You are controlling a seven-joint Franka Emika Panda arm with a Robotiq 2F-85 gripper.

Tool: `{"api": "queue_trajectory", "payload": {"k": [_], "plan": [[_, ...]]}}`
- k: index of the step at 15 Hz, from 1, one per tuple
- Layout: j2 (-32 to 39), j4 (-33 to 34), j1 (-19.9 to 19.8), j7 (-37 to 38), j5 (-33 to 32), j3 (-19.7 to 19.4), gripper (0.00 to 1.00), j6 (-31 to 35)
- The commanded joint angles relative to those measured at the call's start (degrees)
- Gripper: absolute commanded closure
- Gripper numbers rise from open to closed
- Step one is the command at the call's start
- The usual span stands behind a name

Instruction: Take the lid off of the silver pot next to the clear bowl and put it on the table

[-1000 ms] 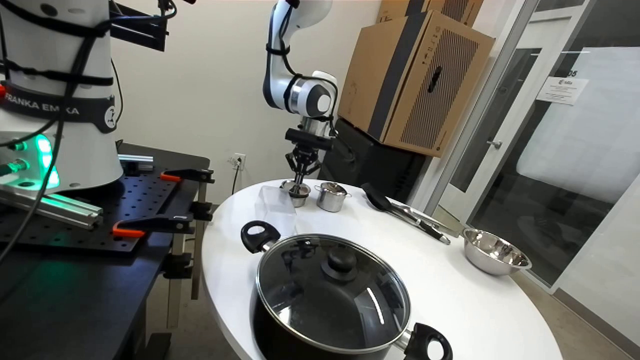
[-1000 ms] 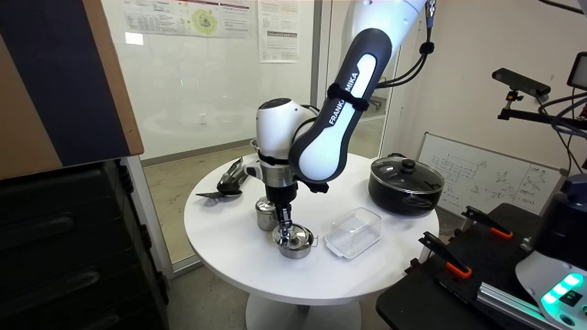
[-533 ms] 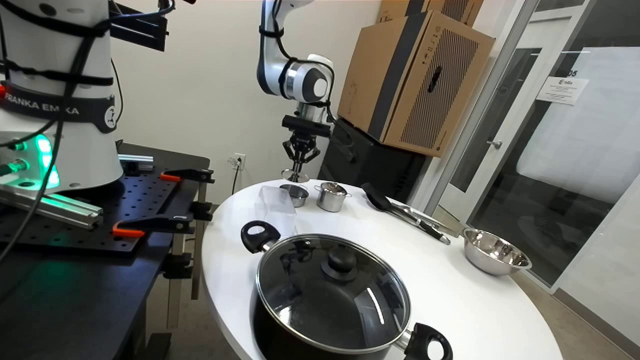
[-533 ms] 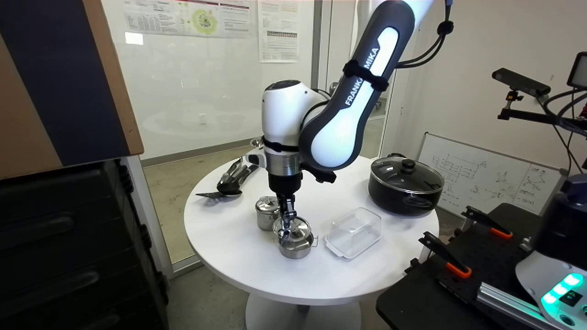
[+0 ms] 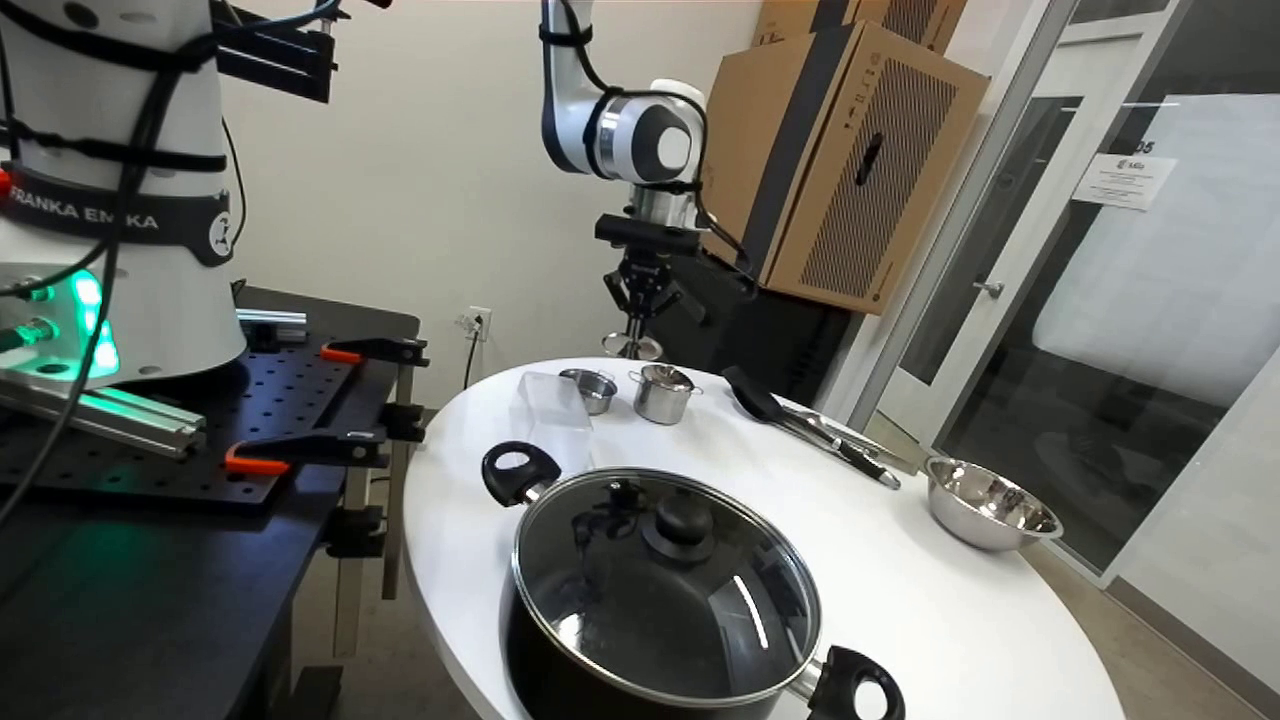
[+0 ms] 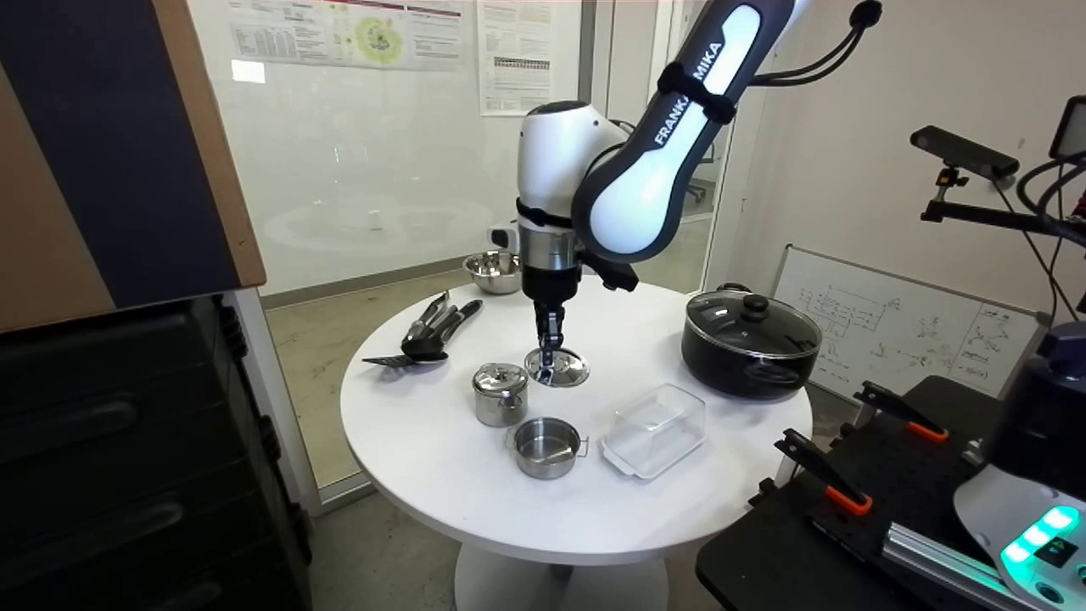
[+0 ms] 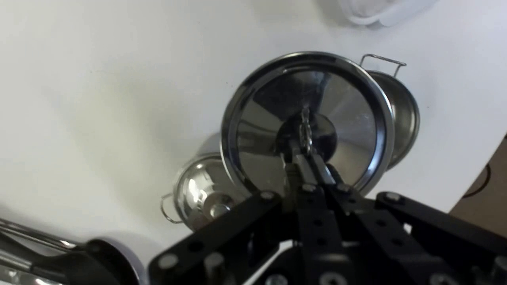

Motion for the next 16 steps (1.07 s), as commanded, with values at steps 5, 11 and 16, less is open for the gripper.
{"api": "queue_trajectory", "payload": {"k": [5,11,16], "plan": [[4.74,4.72,-6.58,-0.56,6.48,-1.62,1.00,-1.45],[14.93,13.55,-8.66,0.54,9.97,-3.19,1.00,-4.14],[22.28,20.53,-8.34,2.12,11.28,-3.47,1.00,-6.52]]}}
